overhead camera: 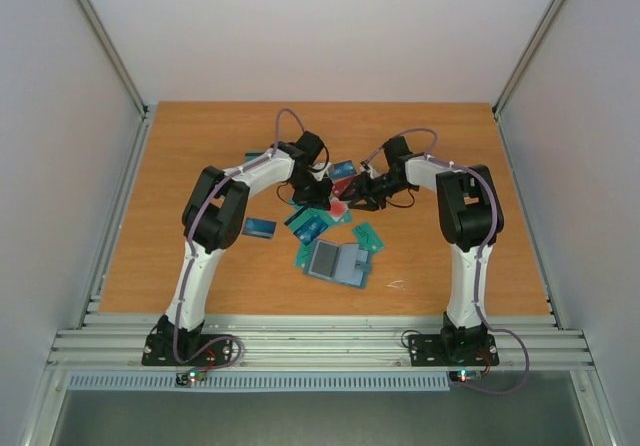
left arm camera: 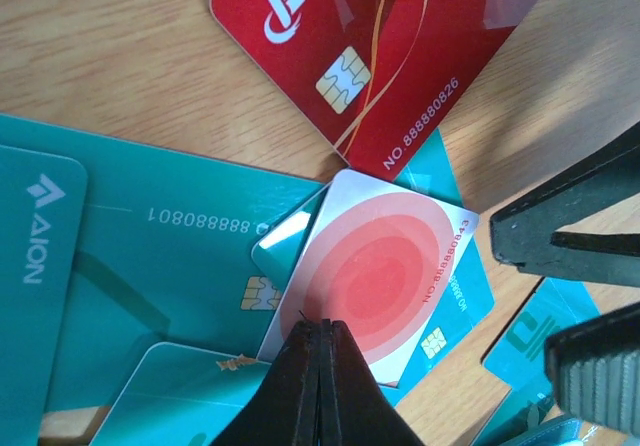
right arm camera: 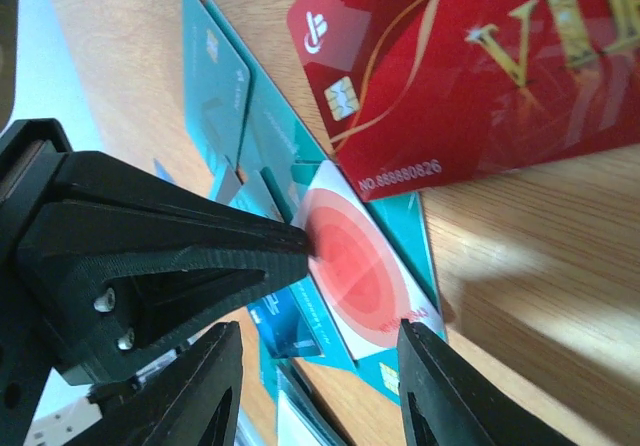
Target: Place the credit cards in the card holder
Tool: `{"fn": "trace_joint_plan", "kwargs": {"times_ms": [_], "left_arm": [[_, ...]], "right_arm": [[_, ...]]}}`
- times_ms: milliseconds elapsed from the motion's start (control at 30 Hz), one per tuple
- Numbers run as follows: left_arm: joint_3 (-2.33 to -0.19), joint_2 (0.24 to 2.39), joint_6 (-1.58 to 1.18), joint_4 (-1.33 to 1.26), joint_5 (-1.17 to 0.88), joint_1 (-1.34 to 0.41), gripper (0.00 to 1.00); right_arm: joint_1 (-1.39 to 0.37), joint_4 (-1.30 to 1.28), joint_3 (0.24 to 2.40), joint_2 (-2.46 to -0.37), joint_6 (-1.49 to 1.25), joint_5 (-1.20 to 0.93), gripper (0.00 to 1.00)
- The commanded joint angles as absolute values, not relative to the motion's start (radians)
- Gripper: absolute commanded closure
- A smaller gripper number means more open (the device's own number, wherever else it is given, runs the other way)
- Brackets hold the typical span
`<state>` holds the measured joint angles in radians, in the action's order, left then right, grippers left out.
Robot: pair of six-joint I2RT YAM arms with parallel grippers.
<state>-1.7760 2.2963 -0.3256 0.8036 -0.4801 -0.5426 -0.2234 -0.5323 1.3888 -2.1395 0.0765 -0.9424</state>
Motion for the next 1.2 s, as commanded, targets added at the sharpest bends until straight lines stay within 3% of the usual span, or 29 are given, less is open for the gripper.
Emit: {"fn": "trace_joint_plan", "kwargs": {"times_ms": [0, 267, 767, 1167], "left_arm": [[-1.743, 2.27, -0.325, 0.831, -0.425, -0.548, 1.0], [-1.773, 2.22, -0.312, 0.854, -0.404, -0.548, 1.0], [-1.824, 2.302, -0.263, 0.898, -0.354, -0.547, 1.0], [-1.749, 2.342, -0.267, 0.855, -0.391, -0.547, 1.0]], "right_arm": [[-0.22, -0.566, 1.37, -2.064, 0.122, -0.847, 0.55], [-0.221, -0.586, 1.367, -2.061, 0.118, -0.731, 0.55], [-0.269, -0.686, 1.45, -2.114, 0.163, -0.666, 0.55], [-0.314, -0.73, 1.504, -2.161, 0.181, -0.682, 0.55]]}}
